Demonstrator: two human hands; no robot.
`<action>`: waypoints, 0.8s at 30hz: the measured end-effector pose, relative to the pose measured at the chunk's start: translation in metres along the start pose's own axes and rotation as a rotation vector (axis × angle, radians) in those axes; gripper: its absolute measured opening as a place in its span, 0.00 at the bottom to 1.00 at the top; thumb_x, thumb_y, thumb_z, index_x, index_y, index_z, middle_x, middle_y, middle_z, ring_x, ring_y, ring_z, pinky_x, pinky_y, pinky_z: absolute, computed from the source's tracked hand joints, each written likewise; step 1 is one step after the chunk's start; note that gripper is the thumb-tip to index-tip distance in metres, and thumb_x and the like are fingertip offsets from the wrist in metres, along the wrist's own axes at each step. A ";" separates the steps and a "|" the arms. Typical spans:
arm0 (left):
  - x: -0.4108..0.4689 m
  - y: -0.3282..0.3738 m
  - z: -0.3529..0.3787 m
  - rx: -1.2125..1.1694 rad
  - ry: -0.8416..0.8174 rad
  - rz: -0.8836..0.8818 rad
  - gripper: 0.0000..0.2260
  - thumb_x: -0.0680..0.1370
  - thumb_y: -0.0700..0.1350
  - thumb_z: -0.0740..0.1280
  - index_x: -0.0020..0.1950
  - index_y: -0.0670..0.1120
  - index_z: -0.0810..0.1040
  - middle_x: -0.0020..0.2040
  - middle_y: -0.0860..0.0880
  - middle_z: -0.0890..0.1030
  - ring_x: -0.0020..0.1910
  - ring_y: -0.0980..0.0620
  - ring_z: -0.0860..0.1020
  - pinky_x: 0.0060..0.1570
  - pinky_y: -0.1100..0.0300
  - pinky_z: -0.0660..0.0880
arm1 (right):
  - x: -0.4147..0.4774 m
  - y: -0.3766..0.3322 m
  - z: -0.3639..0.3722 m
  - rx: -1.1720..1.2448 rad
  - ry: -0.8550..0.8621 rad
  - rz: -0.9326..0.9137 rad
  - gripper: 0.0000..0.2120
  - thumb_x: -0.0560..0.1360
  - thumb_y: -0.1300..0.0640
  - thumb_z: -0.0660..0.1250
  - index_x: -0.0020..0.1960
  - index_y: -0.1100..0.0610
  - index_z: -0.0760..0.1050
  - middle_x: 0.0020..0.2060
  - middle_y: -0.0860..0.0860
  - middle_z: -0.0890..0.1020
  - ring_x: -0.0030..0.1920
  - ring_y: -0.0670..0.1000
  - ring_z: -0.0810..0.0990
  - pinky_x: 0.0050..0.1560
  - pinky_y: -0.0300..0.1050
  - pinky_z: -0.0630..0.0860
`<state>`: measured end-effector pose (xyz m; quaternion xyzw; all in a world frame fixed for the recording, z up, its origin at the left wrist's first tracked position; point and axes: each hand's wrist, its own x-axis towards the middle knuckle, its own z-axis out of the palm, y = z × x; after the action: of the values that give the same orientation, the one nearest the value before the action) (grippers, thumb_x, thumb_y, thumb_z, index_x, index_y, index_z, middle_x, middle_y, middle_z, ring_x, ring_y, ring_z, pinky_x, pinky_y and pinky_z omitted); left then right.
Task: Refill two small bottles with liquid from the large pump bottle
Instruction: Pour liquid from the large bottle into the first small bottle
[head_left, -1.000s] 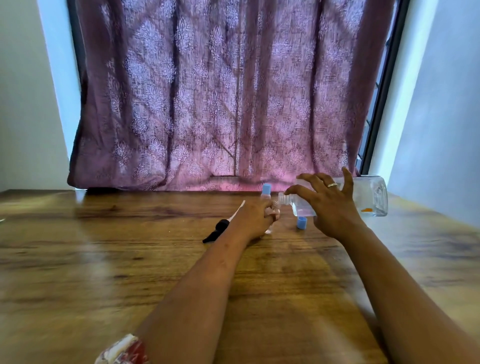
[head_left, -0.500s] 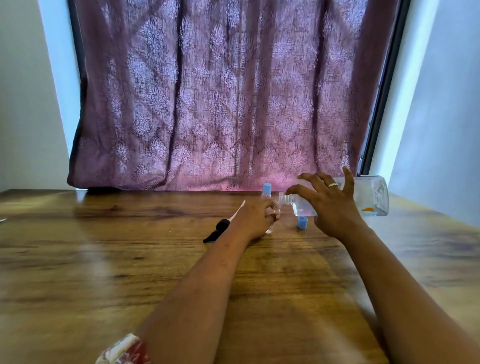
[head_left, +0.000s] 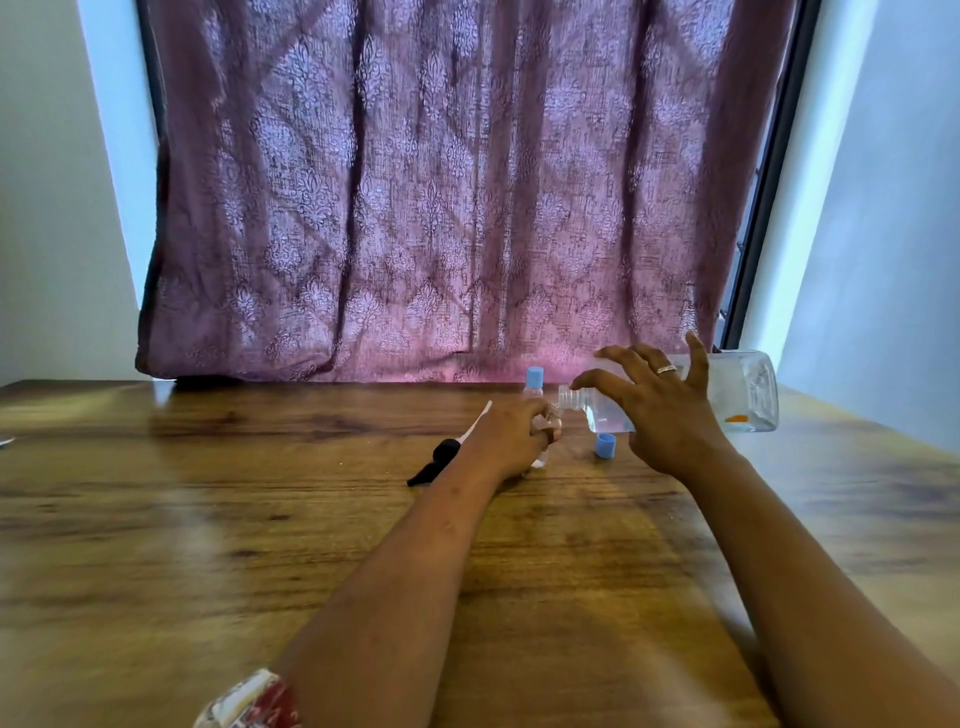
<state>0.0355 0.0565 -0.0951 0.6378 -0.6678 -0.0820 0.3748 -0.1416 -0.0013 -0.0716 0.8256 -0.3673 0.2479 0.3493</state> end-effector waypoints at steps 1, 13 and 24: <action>0.000 0.001 0.000 -0.001 -0.004 -0.005 0.13 0.78 0.46 0.65 0.62 0.47 0.75 0.61 0.47 0.78 0.58 0.47 0.75 0.53 0.56 0.70 | 0.000 0.000 0.000 -0.002 -0.001 0.000 0.43 0.57 0.67 0.75 0.61 0.36 0.64 0.66 0.49 0.72 0.67 0.57 0.68 0.67 0.68 0.41; -0.002 0.001 -0.001 -0.050 -0.012 -0.016 0.14 0.76 0.44 0.67 0.62 0.47 0.75 0.60 0.47 0.78 0.56 0.49 0.76 0.57 0.54 0.73 | -0.001 0.000 -0.003 -0.014 -0.020 0.000 0.42 0.57 0.67 0.74 0.61 0.36 0.66 0.66 0.49 0.72 0.67 0.56 0.68 0.67 0.68 0.41; -0.001 -0.004 0.001 -0.028 -0.012 -0.028 0.24 0.70 0.34 0.71 0.64 0.47 0.74 0.57 0.46 0.79 0.52 0.47 0.79 0.52 0.49 0.79 | -0.001 -0.001 -0.012 0.026 -0.049 0.004 0.39 0.59 0.66 0.73 0.62 0.37 0.67 0.66 0.49 0.71 0.68 0.56 0.66 0.67 0.67 0.37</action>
<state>0.0381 0.0567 -0.0983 0.6415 -0.6598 -0.1004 0.3783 -0.1434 0.0090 -0.0649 0.8351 -0.3742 0.2331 0.3290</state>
